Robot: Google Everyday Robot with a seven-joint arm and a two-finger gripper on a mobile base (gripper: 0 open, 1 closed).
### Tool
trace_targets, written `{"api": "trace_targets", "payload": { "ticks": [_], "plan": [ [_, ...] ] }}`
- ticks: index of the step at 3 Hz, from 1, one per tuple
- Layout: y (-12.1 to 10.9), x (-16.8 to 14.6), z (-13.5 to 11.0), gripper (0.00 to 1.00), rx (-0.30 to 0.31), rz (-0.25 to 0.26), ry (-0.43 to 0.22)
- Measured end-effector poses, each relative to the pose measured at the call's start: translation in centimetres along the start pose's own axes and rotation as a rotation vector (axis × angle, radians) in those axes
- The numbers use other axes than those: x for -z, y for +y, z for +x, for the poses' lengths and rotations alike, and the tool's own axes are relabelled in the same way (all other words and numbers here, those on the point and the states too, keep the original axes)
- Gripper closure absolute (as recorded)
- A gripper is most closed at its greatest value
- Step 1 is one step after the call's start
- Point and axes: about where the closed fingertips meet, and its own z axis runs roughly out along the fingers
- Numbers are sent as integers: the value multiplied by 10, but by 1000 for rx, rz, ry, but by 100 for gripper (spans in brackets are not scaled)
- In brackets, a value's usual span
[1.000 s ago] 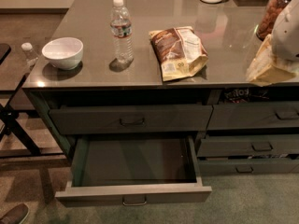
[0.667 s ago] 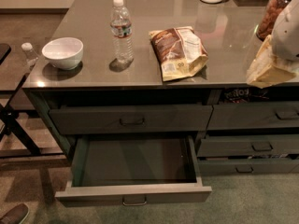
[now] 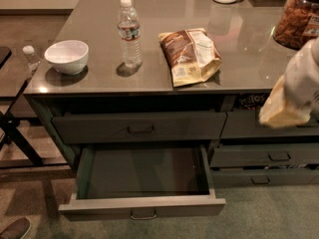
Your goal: Close middle drawer
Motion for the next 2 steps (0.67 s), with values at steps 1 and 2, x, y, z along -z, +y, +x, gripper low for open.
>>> {"api": "trace_targets", "payload": {
  "ticks": [1, 2],
  "plan": [
    [36, -70, 30, 100, -48, -120, 29],
    [36, -70, 30, 100, -48, -120, 29]
  ]
}}
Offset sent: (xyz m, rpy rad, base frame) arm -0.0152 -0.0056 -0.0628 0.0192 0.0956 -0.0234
